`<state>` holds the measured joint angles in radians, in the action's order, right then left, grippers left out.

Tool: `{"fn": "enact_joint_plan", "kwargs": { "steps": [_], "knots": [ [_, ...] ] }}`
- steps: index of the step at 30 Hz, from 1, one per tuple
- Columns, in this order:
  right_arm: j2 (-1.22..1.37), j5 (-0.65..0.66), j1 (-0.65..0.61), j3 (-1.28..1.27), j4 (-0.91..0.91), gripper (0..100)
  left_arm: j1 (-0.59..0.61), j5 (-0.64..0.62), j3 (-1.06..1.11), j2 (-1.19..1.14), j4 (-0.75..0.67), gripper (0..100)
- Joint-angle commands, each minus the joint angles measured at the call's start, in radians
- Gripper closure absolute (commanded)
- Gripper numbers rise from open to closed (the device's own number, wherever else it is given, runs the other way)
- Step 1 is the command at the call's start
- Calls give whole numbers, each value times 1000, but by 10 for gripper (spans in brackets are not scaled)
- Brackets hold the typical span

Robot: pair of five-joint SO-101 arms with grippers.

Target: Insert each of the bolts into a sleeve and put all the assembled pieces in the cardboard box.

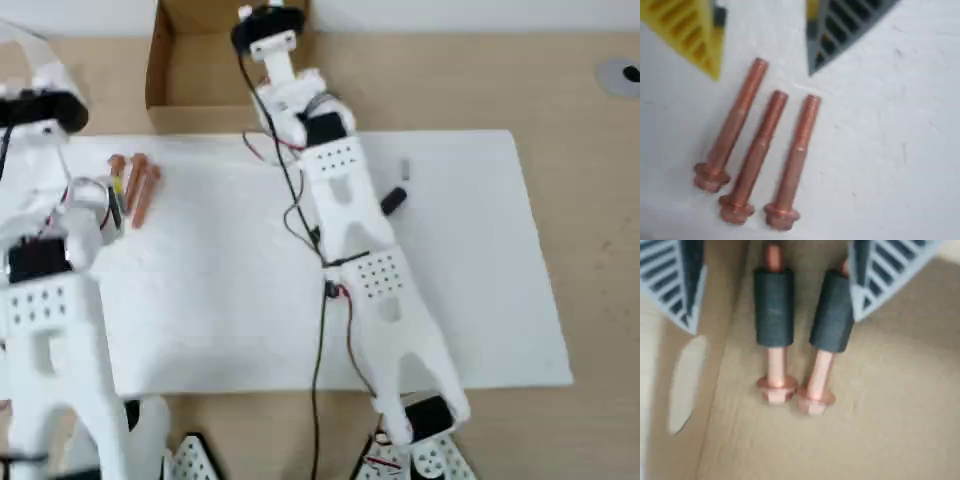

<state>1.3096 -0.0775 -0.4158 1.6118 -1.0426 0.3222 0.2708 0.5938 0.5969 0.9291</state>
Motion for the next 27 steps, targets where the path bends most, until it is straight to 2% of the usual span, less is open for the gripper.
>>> {"fn": "enact_joint_plan", "kwargs": {
  "steps": [1, 5, 10, 15, 22, 27],
  "knots": [
    [-206, 3, 5, 56, -107, 758, 15, 75, -204, -222, 25, 874],
    [-282, 3, 5, 56, -195, 758, 18, 80, -437, -503, 34, 875],
    [-320, 3, 7, 56, -264, 758, 25, 86, -730, -782, 170, 875],
    [-326, 3, 31, 56, -298, 758, 28, 86, -930, -995, 279, 878],
    [-328, 3, 44, 56, -327, 759, 29, 81, -1037, -1184, 287, 879],
    [-326, 3, 41, 56, -328, 759, 31, 44, -1037, -1274, 190, 879]
  ]
}}
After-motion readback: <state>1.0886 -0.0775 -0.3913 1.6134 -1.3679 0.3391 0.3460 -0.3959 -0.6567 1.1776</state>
